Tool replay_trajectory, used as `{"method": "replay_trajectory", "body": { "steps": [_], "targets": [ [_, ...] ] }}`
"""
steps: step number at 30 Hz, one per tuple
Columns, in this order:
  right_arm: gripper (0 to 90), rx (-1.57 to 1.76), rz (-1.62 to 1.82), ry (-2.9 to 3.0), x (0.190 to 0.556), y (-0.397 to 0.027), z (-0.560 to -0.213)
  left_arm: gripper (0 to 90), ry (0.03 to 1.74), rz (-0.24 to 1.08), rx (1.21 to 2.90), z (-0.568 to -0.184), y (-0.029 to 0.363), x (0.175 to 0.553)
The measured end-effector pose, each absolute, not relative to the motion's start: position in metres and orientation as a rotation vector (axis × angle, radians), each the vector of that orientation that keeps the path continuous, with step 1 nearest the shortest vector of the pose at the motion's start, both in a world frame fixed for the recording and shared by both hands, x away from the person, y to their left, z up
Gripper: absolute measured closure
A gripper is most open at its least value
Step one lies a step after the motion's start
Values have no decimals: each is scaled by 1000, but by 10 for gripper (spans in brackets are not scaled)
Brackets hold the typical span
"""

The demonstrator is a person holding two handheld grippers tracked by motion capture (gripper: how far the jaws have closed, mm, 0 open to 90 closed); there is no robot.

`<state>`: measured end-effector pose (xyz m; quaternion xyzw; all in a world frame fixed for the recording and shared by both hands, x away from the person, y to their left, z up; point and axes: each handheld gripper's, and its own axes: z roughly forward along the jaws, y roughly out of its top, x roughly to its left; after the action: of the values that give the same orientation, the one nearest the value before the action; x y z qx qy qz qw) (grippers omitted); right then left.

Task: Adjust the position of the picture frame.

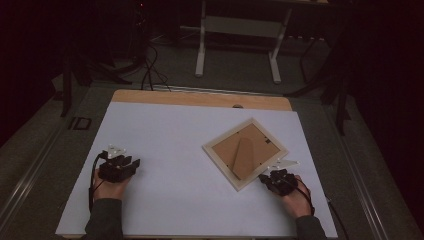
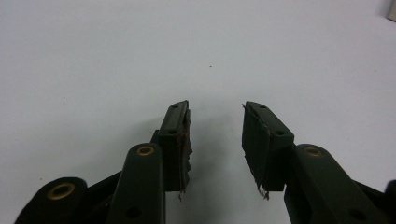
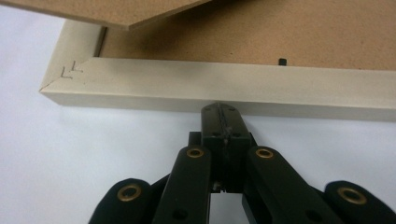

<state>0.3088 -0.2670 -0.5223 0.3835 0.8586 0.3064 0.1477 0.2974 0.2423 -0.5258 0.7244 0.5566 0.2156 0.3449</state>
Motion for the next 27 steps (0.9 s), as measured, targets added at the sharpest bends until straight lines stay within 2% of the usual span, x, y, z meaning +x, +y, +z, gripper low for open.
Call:
{"method": "replay_trajectory", "body": {
  "steps": [27],
  "targets": [
    [899, 947, 918, 2569, 329, -199, -523, 625, 1432, 570, 1878, -525, 242, 298]
  ]
}}
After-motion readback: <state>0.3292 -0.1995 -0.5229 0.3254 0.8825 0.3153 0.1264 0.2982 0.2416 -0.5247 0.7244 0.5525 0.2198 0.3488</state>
